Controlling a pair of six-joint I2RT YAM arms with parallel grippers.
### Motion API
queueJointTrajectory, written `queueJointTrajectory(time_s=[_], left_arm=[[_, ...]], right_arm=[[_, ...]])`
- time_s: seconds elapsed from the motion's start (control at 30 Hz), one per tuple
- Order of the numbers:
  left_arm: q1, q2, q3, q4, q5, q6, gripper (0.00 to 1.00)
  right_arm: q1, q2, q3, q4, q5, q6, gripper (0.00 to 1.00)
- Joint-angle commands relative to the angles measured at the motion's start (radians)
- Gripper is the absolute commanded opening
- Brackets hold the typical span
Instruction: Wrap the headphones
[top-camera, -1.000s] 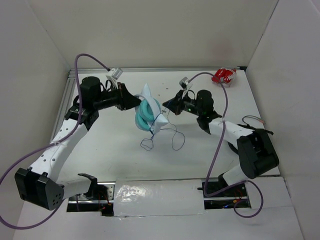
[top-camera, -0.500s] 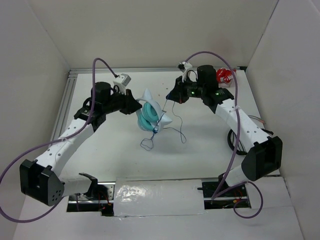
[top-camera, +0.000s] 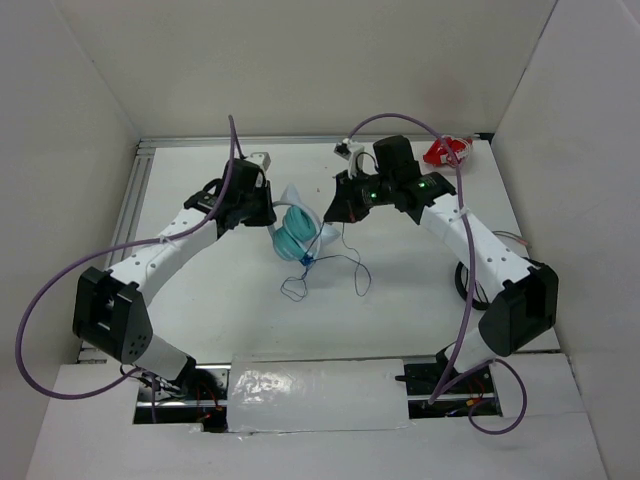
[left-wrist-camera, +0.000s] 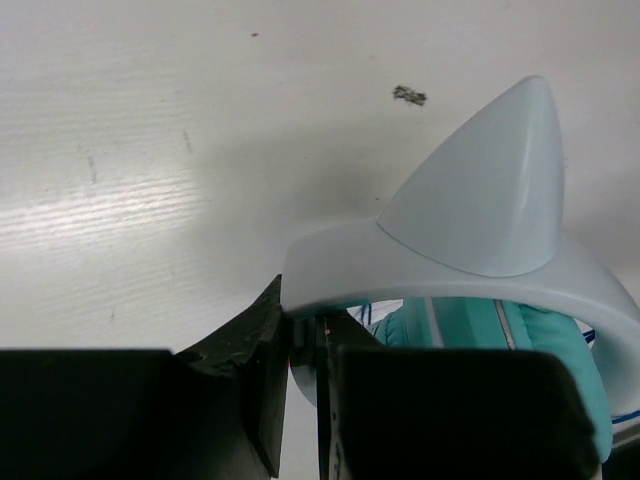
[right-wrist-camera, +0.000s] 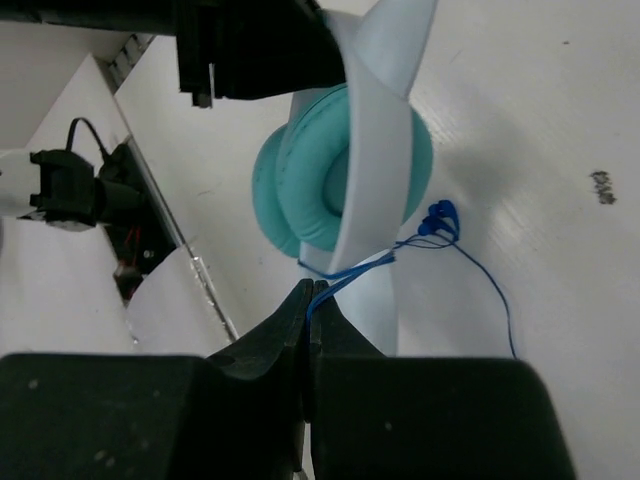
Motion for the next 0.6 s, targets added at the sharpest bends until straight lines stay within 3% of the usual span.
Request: queueJointTrajectory(time_s=[0.0,0.23,0.43,0.57], left_arm=[[-0.001,0.013,0.063,-0.103,-0.206,-0.105,0.00],[-0.010,-0.028,0.073,-0.160,-0.317,-0.304,0.00],[-0.013,-0.122,0.034,-0.125,-0.340,-0.395,0.00],[-0.009,-0.209,-0.012,-0.036,-0.319,-0.416,0.00]], right_arm=[[0.040,0.009,0.063,0.037,-0.138,-0.004,0.05],[0.155,0.132,0.123,0.000,-0.185,-0.027,0.08],[0.210,0.164,0.096,0.064,-0.225,-0.046,0.21],[0.282,0.095,-0.045,0.217,-0.002,-0.047,0.28]])
